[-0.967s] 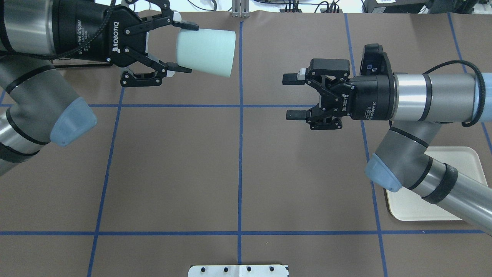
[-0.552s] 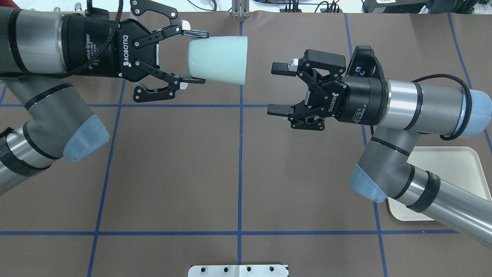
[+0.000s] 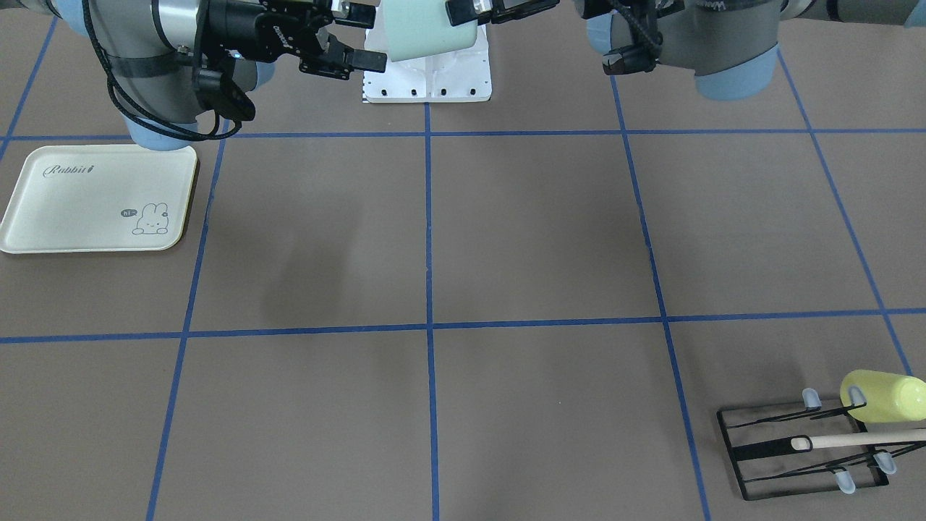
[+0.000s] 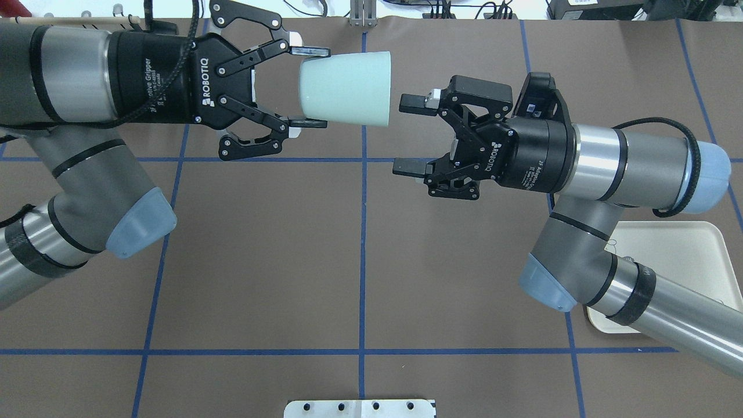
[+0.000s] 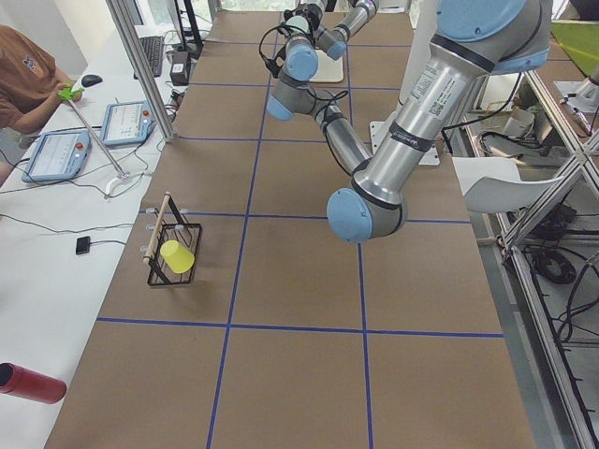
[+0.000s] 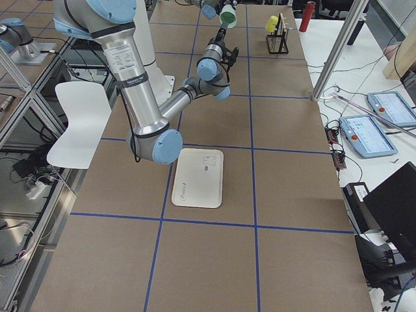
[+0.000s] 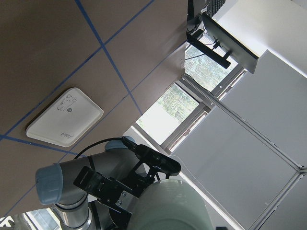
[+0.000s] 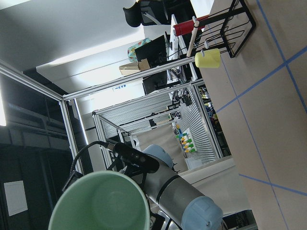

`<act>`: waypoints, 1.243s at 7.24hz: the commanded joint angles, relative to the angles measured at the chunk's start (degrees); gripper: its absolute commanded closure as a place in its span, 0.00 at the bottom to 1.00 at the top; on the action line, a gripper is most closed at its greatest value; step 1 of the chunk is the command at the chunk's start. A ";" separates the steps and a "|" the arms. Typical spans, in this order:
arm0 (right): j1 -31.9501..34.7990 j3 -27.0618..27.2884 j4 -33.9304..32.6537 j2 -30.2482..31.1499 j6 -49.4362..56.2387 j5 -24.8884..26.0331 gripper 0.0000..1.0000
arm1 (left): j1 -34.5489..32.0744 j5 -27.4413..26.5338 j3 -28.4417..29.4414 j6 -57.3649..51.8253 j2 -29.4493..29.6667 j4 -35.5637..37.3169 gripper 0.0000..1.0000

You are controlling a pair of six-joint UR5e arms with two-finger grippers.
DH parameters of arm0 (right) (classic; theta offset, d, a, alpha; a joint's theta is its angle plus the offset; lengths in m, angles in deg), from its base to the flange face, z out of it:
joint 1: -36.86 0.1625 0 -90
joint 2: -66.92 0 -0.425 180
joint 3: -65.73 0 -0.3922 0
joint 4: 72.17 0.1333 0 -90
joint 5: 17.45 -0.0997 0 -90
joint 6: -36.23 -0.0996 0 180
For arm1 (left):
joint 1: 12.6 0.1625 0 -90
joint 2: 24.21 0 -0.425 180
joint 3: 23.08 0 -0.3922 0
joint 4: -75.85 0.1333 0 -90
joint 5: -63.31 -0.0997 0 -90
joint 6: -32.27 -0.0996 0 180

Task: Left arm grabs green cup and hands to right arm on tray

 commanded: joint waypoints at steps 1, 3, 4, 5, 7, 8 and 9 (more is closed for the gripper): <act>-0.20 0.25 0.07 -0.14 0.00 0.02 0.11 | 2.16 -1.81 -0.04 0.02 0.55 0.00 1.00; -0.20 0.43 0.15 -0.31 0.00 0.02 0.21 | 3.22 -2.08 0.14 -0.07 1.08 0.18 1.00; -0.20 0.69 0.16 -0.31 0.00 0.02 0.28 | 3.92 -2.08 0.40 -0.07 1.34 0.18 1.00; -0.20 0.69 0.24 -0.40 0.00 0.02 0.37 | 4.71 -2.87 0.49 -0.07 1.52 0.18 1.00; -0.28 0.26 2.59 -0.14 0.00 0.02 0.56 | 4.98 -3.23 0.32 -0.07 1.61 0.09 1.00; -0.28 0.26 2.88 0.04 0.00 0.11 0.57 | 5.16 -3.23 0.23 0.02 1.43 0.09 1.00; -0.20 0.26 2.97 0.04 0.00 0.11 0.57 | 5.16 -3.14 0.14 0.02 1.08 0.00 1.00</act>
